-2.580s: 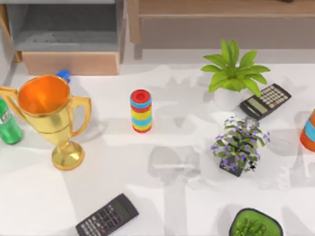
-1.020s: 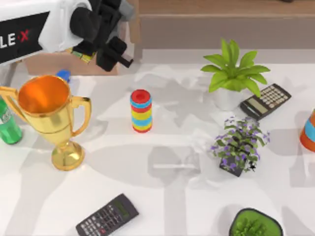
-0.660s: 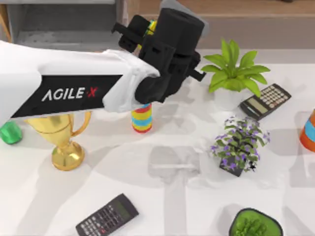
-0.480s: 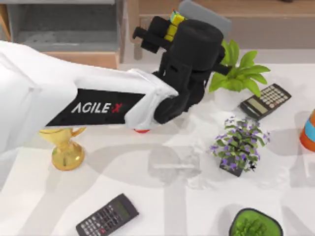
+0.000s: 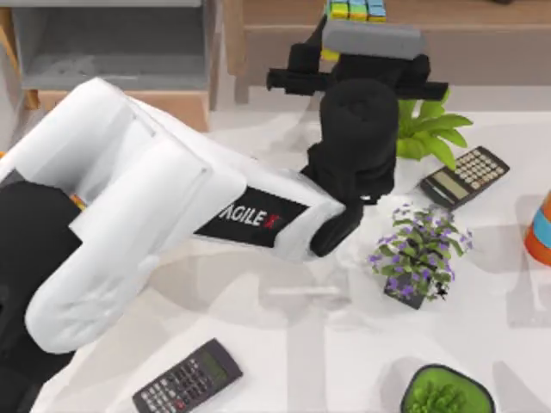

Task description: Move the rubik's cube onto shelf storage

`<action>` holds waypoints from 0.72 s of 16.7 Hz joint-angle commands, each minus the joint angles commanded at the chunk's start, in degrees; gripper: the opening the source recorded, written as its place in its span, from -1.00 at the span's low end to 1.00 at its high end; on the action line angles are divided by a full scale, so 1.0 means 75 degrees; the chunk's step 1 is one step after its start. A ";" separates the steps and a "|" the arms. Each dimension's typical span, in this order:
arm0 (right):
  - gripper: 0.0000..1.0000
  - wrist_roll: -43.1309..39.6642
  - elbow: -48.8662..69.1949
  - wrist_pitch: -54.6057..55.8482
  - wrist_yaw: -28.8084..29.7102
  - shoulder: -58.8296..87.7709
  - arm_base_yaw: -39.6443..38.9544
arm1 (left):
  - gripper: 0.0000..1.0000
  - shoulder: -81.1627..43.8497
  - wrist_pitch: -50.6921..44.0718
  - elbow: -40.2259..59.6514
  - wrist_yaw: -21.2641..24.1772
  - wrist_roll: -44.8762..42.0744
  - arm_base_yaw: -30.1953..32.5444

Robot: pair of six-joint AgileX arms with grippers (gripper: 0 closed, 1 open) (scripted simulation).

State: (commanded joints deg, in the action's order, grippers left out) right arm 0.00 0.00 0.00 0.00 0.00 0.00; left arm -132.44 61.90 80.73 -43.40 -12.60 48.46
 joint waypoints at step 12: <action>1.00 0.0000 0.0000 0.0000 0.0000 0.0000 0.0000 | -1.00 -0.0633 0.1101 0.0415 -0.0033 0.0014 -0.0097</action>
State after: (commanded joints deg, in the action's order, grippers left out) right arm 0.00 0.00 0.00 0.00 0.00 0.00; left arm -137.19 70.16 83.84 -43.65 -12.50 47.73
